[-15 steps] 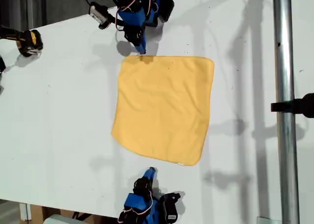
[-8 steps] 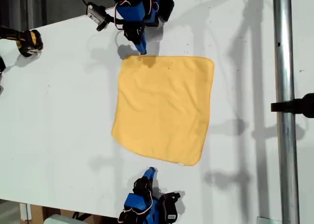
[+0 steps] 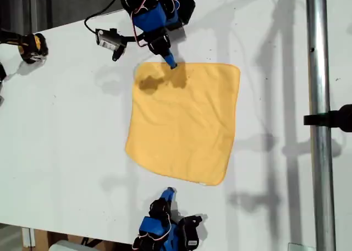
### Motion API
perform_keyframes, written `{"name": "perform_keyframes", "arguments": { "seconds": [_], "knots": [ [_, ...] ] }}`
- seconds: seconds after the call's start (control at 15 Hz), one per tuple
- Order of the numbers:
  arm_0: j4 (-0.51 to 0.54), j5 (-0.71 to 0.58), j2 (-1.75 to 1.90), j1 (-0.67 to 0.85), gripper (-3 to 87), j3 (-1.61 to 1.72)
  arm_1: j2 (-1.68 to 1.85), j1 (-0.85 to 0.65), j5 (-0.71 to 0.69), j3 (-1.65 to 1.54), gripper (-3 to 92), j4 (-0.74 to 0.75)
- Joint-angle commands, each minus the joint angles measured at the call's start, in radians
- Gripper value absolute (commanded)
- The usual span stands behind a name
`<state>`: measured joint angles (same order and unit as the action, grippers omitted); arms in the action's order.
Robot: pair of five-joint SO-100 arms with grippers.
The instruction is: Grasp corners of a towel and fold twice.
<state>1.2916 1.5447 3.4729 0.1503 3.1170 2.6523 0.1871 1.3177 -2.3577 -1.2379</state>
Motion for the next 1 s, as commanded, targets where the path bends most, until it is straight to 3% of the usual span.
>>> {"name": "perform_keyframes", "arguments": {
  "seconds": [0.0,0.6,0.93],
  "knots": [
    [0.008,0.012,0.005,0.017,-1.1,0.003,-0.164,0.081,-0.06,0.199,-0.2,-0.003],
    [0.008,0.02,0.005,0.012,-1.1,0.003,-0.773,0.249,-0.101,0.856,-0.2,-0.341],
    [0.008,0.021,0.005,0.014,-1.1,0.003,-0.83,0.31,-0.107,0.939,0.7,-0.334]
  ]
}}
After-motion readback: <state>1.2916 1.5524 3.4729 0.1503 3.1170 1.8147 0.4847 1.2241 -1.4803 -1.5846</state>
